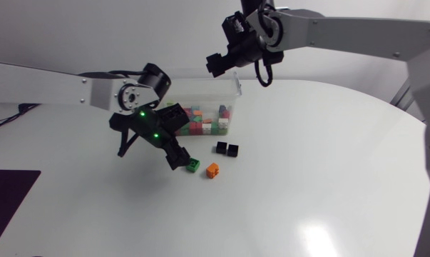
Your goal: Place the duplo bricks in the container
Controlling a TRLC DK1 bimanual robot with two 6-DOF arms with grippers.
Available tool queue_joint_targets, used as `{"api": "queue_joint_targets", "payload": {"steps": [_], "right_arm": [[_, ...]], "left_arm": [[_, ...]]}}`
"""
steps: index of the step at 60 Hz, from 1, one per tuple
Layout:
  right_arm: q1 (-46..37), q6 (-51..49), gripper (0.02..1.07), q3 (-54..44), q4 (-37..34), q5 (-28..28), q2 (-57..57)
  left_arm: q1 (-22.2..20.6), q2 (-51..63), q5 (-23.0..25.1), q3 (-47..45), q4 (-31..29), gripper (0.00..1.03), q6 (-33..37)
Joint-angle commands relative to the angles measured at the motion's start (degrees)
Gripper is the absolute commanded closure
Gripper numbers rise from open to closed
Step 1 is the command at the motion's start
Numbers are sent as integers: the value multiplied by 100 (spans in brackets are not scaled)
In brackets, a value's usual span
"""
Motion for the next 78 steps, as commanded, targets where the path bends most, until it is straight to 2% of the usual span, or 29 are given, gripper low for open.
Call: {"api": "queue_joint_targets", "payload": {"steps": [1,22,42,48,55,63,74,78], "right_arm": [[-150,47,7,-483,66,60,-645],[-256,73,7,-2435,92,174,-2069],[-344,143,7,-3683,39,139,-2693],[-344,-24,7,-3990,39,-72,-2746],[-335,-665,7,-4333,136,-327,-2746],[-458,-1114,7,-4553,408,-485,-2658],[-862,-1588,7,-4263,391,-828,-2139],[-1082,-1834,7,-3911,30,-1364,-1735]], "left_arm": [[-150,419,-76,547,-342,4,-512],[-379,1166,-498,1153,-685,8,-1575],[-502,1860,-823,1531,-878,13,-1988],[-528,1992,-850,1584,-878,25,-2041],[-564,2054,-850,1628,-834,53,-2111],[-581,2045,-867,1584,-790,61,-2173],[-607,1904,-876,1435,-799,71,-2226],[-625,1781,-920,1364,-816,72,-2226]]}}
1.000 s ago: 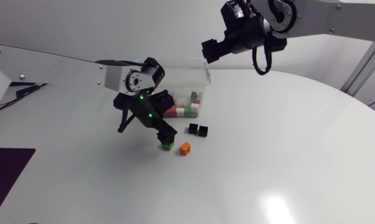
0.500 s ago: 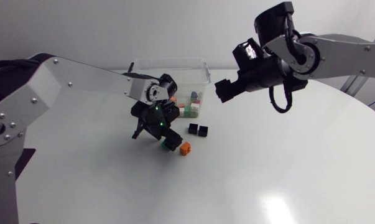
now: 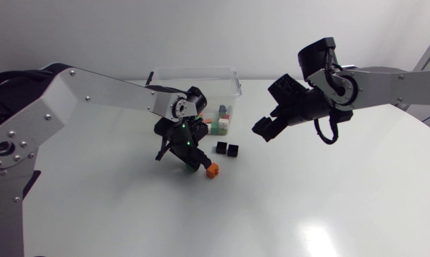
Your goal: Place the duplo bricks in the container
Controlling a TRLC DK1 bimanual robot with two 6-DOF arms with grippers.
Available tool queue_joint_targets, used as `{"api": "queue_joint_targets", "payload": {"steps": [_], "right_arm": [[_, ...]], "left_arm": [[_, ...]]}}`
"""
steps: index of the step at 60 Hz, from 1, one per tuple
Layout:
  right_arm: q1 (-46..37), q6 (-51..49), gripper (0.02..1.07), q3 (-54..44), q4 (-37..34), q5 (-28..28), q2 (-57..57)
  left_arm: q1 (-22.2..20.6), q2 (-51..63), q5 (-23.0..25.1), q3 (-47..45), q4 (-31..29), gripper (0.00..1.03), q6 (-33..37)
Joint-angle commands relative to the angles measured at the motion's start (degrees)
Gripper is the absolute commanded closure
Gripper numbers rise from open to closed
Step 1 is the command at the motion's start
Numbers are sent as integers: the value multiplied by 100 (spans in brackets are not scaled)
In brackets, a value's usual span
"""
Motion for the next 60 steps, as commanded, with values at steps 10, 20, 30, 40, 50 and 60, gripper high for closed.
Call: {"api": "queue_joint_targets", "payload": {"steps": [10,20,30,40,50,60], "right_arm": [[-338,-1541,7,955,-1014,-1166,1316],[-144,-2077,7,1298,-1216,-1245,1808],[67,-2349,7,1527,-1225,-1298,2195],[199,-2455,7,1808,-1208,-1289,2582],[234,-2560,10,1984,-1199,-1271,2863],[286,-2596,19,2054,-1067,-1245,3118]], "left_arm": [[-46,-639,-35,-377,-78,72,-29],[-28,-1369,-35,-632,-78,72,121],[77,-2054,-35,-781,1,71,305],[104,-2555,-70,-737,177,71,455],[104,-2924,-70,-605,441,71,587],[148,-3056,-70,-447,889,71,631]]}}
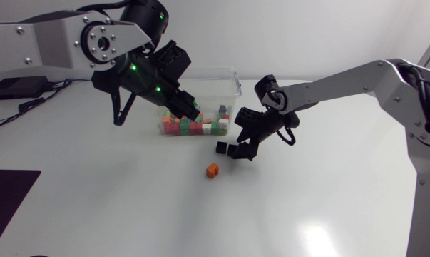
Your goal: Place the duplo bricks in the container
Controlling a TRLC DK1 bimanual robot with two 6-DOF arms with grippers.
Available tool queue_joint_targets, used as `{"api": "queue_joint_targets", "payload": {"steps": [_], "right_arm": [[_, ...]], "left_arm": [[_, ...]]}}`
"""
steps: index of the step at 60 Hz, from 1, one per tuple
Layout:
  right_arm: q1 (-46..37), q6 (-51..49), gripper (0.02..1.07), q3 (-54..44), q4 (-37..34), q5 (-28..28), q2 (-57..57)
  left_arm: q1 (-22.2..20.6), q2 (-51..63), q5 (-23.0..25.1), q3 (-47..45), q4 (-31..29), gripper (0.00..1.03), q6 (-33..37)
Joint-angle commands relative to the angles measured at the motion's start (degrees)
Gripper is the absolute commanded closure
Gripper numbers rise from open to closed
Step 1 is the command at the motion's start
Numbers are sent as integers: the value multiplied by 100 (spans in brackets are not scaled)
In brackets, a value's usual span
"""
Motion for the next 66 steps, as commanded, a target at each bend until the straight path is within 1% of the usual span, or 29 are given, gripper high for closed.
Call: {"api": "queue_joint_targets", "payload": {"steps": [1,7,12,16,19,21,25,27,36,51,58,60,62,63,65,66], "right_arm": [[77,-174,24,120,59,29,255],[77,-147,42,120,182,21,334],[85,-121,65,93,287,21,369],[85,-86,67,102,296,21,387],[85,-51,75,120,278,21,404],[77,11,78,146,270,29,413],[59,28,80,120,261,47,360],[41,46,83,93,252,47,281],[-82,107,83,32,50,65,-53],[-134,178,83,-636,-275,65,-1354],[-46,274,83,-768,-513,47,-1969],[-3,345,83,-794,-548,56,-2145],[33,389,83,-794,-609,56,-2294],[59,398,83,-785,-653,56,-2356],[103,468,83,-777,-688,56,-2487],[129,512,83,-768,-697,56,-2549]], "left_arm": [[65,-86,-28,176,170,71,128],[135,29,-28,308,355,71,102],[214,134,-28,369,609,71,84],[302,222,-28,413,812,71,66],[363,292,-28,439,943,71,66],[425,415,-28,519,1014,71,66],[495,582,-20,633,1049,71,58],[530,661,-20,677,1128,71,58],[645,969,-11,879,1348,71,40],[882,1786,51,1564,1506,69,-145],[1005,2103,51,1942,1638,66,-294],[1067,2217,51,2083,1638,55,-320],[1102,2296,51,2171,1638,36,-355],[1111,2323,42,2188,1638,29,-364],[1137,2410,-11,2268,1638,7,-382],[1137,2428,-20,2276,1638,4,-382]]}}
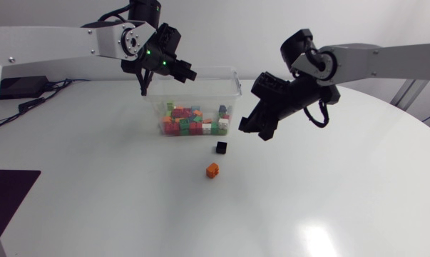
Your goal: Place the duplo bricks in the container
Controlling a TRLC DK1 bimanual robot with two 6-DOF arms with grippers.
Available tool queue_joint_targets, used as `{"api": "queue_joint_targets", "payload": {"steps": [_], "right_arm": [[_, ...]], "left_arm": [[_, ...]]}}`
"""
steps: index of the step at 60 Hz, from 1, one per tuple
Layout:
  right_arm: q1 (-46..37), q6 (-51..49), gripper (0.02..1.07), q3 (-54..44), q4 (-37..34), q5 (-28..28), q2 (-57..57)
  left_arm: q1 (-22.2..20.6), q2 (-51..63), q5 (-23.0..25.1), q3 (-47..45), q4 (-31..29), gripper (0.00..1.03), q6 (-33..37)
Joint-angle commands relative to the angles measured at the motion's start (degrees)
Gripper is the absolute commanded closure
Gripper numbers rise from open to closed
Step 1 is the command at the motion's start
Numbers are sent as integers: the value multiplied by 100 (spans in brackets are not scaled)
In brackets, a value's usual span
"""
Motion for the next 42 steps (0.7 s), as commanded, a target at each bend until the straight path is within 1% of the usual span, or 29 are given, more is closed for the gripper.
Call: {"api": "queue_joint_targets", "payload": {"steps": [1,8,17,23,28,35,42], "right_arm": [[149,232,83,-130,-157,-5,-361],[334,575,83,55,-184,39,-686],[518,988,82,573,-201,170,-713],[694,1217,82,855,-131,285,-634],[773,1507,82,1154,62,346,-423],[782,1849,82,1672,300,355,69],[773,2052,82,2164,458,355,588]], "left_arm": [[97,273,-44,301,51,3,-157],[141,255,-88,169,51,3,-174],[193,-228,-88,-394,16,4,-86],[193,-790,-79,-956,16,4,125],[184,-1221,-79,-1325,-72,4,353],[167,-1854,-44,-1870,-371,4,784],[211,-2337,238,-2310,-547,4,1012]]}}
